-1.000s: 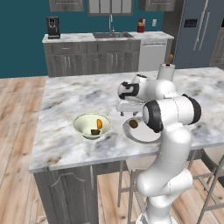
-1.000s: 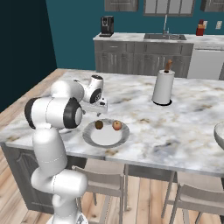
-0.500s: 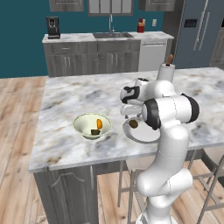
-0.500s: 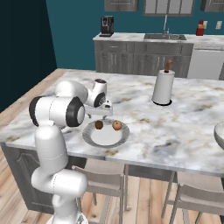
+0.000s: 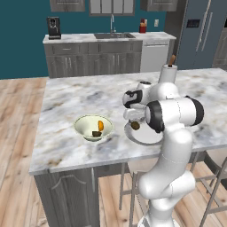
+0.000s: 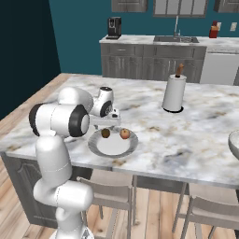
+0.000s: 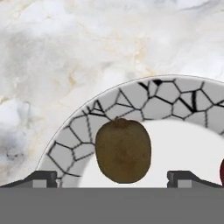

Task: Take the fruits from the plate on the dining counter and place two fruits in each bowl.

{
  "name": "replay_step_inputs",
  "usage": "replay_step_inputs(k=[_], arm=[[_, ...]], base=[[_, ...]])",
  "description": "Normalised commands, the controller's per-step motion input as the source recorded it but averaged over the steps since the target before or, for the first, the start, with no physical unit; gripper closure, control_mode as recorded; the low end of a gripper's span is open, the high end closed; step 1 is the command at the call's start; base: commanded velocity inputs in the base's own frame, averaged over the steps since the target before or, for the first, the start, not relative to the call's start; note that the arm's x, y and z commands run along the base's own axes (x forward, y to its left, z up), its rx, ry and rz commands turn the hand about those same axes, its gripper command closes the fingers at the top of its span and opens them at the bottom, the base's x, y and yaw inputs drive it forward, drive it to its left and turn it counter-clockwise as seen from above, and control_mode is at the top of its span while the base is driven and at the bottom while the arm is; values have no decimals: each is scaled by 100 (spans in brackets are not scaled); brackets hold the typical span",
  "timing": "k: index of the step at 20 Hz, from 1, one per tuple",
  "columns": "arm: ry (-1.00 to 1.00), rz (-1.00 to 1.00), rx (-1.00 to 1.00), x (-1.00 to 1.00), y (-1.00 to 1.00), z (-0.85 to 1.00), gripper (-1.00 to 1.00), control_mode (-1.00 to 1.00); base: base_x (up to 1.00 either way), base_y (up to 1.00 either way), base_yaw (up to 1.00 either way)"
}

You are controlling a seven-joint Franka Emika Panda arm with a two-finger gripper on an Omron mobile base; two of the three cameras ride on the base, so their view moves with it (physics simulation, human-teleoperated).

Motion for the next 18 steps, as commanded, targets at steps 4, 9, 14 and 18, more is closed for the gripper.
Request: replay_step_inputs(k=[4,9,14,18], arm=[[0,0,0,-23,0,-4,-100,-100],[-1,0,0,10,-6,-8,-100,-100],[0,0,0,30,-1,-14,-100,-100],[0,0,0,2,0,-16,-100,-100]], base=[[0,0,0],[0,0,0],[0,0,0],[0,0,0]])
